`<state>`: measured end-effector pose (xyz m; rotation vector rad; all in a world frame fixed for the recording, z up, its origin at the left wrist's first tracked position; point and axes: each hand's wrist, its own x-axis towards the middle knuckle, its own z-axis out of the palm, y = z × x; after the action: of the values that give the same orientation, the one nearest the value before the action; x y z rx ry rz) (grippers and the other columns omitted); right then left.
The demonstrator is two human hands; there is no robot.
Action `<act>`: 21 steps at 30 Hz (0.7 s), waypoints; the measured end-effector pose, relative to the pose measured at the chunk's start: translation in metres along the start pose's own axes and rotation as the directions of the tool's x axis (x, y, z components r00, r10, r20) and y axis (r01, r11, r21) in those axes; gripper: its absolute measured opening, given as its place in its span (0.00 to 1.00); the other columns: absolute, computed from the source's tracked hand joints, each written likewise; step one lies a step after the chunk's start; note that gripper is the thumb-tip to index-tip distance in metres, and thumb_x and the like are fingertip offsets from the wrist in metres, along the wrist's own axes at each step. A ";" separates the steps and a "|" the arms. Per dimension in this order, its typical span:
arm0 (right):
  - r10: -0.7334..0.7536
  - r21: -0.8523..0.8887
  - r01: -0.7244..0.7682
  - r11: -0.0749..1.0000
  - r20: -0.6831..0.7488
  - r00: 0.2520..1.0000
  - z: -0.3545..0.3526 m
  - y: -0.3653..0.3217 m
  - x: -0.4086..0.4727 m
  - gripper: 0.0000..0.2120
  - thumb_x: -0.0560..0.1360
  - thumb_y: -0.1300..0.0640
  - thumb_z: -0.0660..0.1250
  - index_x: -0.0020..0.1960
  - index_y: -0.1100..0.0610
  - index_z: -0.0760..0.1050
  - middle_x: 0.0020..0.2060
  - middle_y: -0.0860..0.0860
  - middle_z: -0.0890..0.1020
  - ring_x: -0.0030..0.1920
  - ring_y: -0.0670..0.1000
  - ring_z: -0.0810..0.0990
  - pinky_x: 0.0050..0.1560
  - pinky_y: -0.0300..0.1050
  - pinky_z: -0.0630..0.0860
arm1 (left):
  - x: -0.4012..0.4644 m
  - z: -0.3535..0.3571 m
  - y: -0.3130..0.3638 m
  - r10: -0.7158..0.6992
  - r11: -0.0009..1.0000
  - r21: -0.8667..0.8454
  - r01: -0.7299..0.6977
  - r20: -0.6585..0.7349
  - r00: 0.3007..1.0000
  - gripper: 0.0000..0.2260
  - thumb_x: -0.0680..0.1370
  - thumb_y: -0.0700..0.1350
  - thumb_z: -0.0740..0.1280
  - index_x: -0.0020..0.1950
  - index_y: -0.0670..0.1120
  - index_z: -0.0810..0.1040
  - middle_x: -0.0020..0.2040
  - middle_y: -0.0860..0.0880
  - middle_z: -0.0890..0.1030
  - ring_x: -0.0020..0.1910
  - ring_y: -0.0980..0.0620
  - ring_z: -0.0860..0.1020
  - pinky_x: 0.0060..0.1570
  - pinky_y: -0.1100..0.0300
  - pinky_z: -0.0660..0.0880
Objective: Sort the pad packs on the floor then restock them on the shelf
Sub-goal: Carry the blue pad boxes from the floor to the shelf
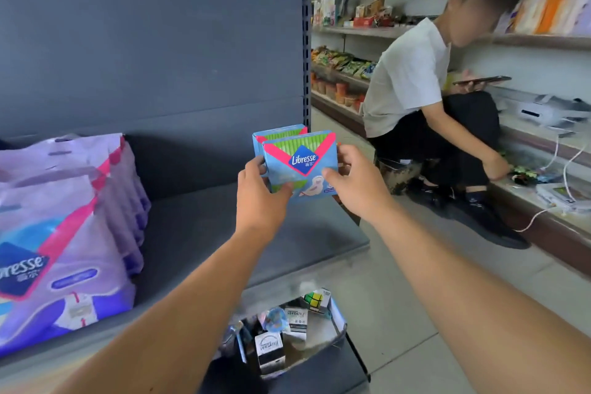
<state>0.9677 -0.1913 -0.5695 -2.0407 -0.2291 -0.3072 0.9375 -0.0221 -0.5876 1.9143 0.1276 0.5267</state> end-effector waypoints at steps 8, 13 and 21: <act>0.034 -0.114 -0.028 0.993 0.054 0.998 0.035 0.023 0.054 0.13 0.78 0.57 0.67 0.62 0.54 0.72 0.56 0.48 0.80 0.50 0.47 0.78 0.37 0.33 0.69 | 0.049 0.017 -0.032 -0.098 0.987 0.126 0.101 -0.028 0.995 0.22 0.72 0.44 0.74 0.62 0.50 0.67 0.58 0.49 0.77 0.55 0.50 0.77 0.52 0.54 0.76; 0.039 -0.145 -0.036 0.989 0.024 0.999 0.053 0.036 0.082 0.12 0.79 0.55 0.66 0.61 0.55 0.71 0.56 0.49 0.80 0.48 0.46 0.76 0.34 0.31 0.66 | 0.073 0.026 -0.042 -0.087 0.984 0.151 0.097 -0.071 0.994 0.21 0.74 0.44 0.72 0.63 0.51 0.68 0.58 0.50 0.77 0.53 0.51 0.77 0.52 0.54 0.76; 0.025 -0.172 -0.026 0.985 -0.007 1.000 0.063 0.046 0.097 0.11 0.78 0.55 0.67 0.59 0.55 0.70 0.56 0.50 0.81 0.51 0.46 0.79 0.33 0.30 0.65 | 0.083 0.032 -0.043 -0.072 0.982 0.167 0.089 -0.101 0.992 0.22 0.74 0.41 0.72 0.63 0.50 0.67 0.59 0.49 0.75 0.54 0.50 0.77 0.50 0.55 0.75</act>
<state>1.0806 -0.1541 -0.6055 -2.2113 -0.1777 -0.3256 1.0322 -0.0053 -0.6116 2.0421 0.3199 0.5671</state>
